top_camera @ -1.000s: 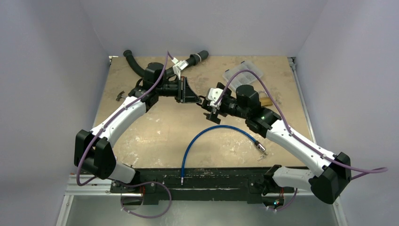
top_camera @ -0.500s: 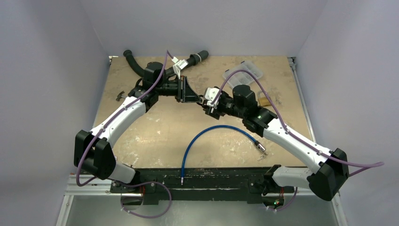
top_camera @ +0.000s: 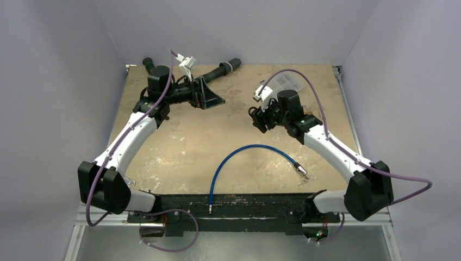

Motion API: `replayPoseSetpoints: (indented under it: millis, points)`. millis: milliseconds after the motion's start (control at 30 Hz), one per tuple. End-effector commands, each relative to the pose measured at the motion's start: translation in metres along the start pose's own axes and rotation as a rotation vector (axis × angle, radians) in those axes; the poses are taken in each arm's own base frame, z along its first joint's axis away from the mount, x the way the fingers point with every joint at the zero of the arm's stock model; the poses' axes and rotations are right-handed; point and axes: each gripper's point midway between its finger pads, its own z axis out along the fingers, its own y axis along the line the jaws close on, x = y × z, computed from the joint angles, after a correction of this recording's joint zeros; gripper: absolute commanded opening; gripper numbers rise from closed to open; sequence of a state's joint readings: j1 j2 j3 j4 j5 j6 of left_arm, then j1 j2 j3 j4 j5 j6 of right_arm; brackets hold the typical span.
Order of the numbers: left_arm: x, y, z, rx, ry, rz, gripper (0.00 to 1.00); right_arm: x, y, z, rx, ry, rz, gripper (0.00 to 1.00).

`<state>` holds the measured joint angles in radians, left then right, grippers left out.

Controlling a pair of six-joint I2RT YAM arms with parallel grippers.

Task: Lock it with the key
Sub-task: Place the lock at the center of the board.

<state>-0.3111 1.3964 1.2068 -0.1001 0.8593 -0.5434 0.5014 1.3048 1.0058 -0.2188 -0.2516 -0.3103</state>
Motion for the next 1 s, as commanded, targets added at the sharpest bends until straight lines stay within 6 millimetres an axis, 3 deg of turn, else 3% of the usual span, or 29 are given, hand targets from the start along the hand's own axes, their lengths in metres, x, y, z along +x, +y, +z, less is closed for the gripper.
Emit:
replayPoseSetpoints:
  millis: [0,133,300,633,967]
  points:
    - [-0.053,-0.007,-0.021,-0.114,-0.174,0.22,0.92,-0.015,-0.038,-0.006,0.128,-0.013,0.18,0.37]
    - [-0.054,0.003,-0.024,-0.17,-0.183,0.229,0.95,0.024,-0.07,0.004,0.211,0.112,0.399,0.37]
    - [-0.047,0.006,-0.025,-0.177,-0.173,0.218,0.98,0.037,-0.094,0.016,0.294,0.147,0.498,0.34]
    - [-0.042,0.015,-0.027,-0.213,-0.158,0.215,0.99,0.065,-0.111,0.055,0.355,0.23,0.609,0.4]
    - [-0.037,0.024,-0.031,-0.265,-0.137,0.242,1.0,0.1,-0.123,0.075,0.413,0.315,0.638,0.41]
